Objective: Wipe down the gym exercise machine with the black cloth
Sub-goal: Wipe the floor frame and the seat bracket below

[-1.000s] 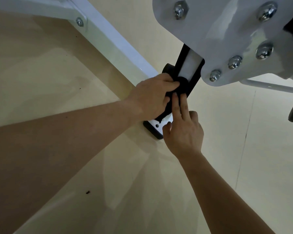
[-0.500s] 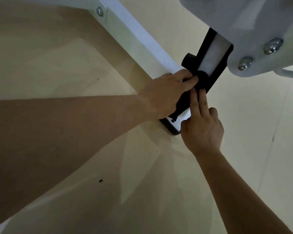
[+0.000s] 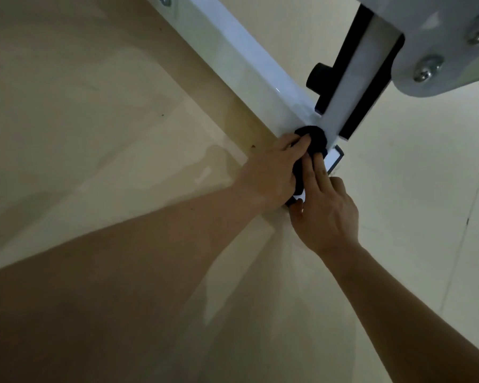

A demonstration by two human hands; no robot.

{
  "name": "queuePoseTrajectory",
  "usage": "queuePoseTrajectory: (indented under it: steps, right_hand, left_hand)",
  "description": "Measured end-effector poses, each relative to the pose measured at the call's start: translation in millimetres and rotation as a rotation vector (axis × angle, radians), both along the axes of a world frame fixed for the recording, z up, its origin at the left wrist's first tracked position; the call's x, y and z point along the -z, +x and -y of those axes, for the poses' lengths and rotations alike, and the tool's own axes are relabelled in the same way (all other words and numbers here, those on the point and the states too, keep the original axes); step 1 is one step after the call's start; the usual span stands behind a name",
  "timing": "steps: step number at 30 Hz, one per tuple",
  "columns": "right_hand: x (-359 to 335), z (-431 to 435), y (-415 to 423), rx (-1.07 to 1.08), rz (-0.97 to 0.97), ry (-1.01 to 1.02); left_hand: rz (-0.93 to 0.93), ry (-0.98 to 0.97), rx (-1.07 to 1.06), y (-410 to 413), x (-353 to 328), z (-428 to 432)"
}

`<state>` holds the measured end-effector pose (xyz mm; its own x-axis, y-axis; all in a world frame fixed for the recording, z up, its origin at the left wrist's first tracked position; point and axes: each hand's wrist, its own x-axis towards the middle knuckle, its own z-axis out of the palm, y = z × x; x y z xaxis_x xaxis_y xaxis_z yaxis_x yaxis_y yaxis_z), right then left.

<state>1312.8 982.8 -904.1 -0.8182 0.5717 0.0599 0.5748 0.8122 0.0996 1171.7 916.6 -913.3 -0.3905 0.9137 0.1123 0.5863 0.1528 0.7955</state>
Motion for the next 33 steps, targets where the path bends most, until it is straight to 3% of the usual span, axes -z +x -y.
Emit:
queuePoseTrajectory:
  steps: [4, 7, 14, 18, 23, 33]
  right_hand:
    - [-18, -6, -31, -0.065, -0.027, -0.006]
    - [-29, -16, -63, -0.074, -0.025, -0.008]
    - [-31, -6, -86, 0.064, 0.035, -0.125]
    - [-29, -1, -77, 0.07, 0.013, -0.079]
    - [-15, 0, -110, 0.078, -0.004, -0.155]
    - [-17, -1, -220, -0.067, -0.045, -0.197]
  left_hand:
    - [0.21, 0.129, -0.205, -12, -2, -3]
    - [0.219, 0.185, -0.234, -36, -4, -7]
    - [-0.415, -0.036, -0.148, -78, -14, -15]
    - [-0.597, -0.044, -0.103, -80, -14, -20]
    - [-0.716, -0.015, -0.141, -113, -12, -14]
    - [-0.714, -0.167, -0.207, -223, -30, -9]
